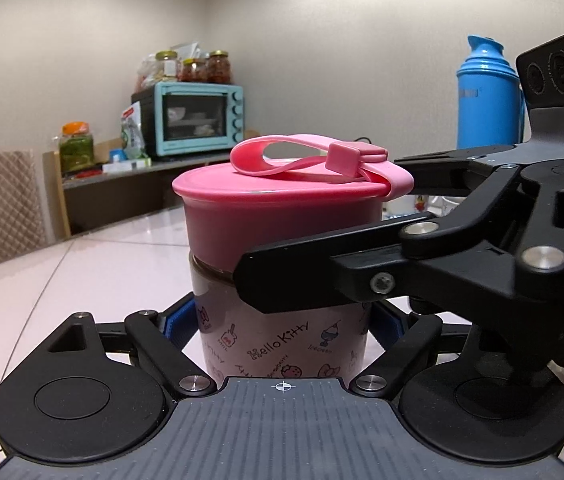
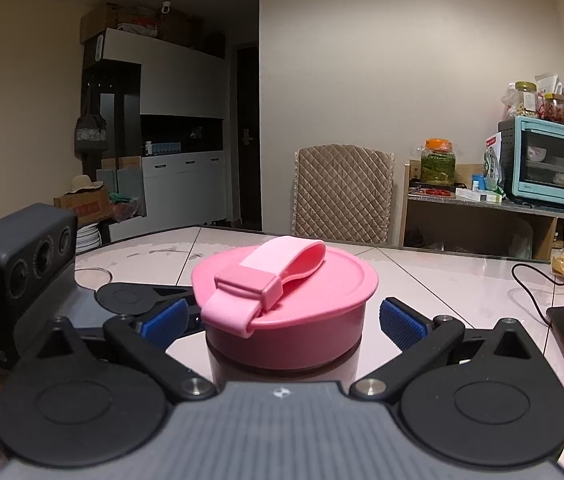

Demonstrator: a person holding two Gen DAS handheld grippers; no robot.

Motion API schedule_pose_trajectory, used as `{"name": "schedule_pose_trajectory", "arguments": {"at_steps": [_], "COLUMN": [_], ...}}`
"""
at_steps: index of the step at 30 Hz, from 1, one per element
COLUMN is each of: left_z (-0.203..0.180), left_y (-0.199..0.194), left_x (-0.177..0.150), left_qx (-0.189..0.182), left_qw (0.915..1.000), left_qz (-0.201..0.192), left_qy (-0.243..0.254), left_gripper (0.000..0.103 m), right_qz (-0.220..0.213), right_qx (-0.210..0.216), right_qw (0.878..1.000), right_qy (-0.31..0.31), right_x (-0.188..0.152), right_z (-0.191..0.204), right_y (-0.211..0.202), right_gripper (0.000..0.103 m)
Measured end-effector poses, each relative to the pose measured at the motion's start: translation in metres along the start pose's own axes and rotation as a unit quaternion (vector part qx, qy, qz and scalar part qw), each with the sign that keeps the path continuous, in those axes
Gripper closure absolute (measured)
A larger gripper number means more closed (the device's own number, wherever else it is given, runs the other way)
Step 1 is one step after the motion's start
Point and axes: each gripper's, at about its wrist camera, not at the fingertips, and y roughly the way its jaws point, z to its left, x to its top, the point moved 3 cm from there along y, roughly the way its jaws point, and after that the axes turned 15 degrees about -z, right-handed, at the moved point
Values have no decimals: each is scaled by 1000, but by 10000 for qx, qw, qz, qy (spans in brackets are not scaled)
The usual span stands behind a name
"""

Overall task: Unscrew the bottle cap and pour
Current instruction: 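Close the left gripper on the bottle body while the right tool lowers over the pink cap, then close the right gripper around the pink cap while the left gripper holds the bottle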

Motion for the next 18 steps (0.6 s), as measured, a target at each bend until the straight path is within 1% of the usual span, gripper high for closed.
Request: {"name": "schedule_pose_trajectory", "arguments": {"at_steps": [4,9,15,18], "left_z": [-1,-1,-1,0], "left_y": [0,-1,-1,-2], "left_x": [0,0,-1,-1], "left_qx": [4,2,-1,-3], "left_qw": [10000,10000,10000,10000], "left_qz": [0,-6,-7,-9], "left_qy": [4,3,6,6], "left_gripper": [13,13,13,13], "right_qz": [5,-35,-35,-48], "right_qx": [-19,-53,-87,-146], "right_qw": [10000,10000,9999,9999], "right_qy": [27,58,79,72], "right_x": [0,1,-1,-1], "right_z": [-2,14,13,13], "right_y": [3,6,9,9], "right_gripper": [0,0,0,3]}}
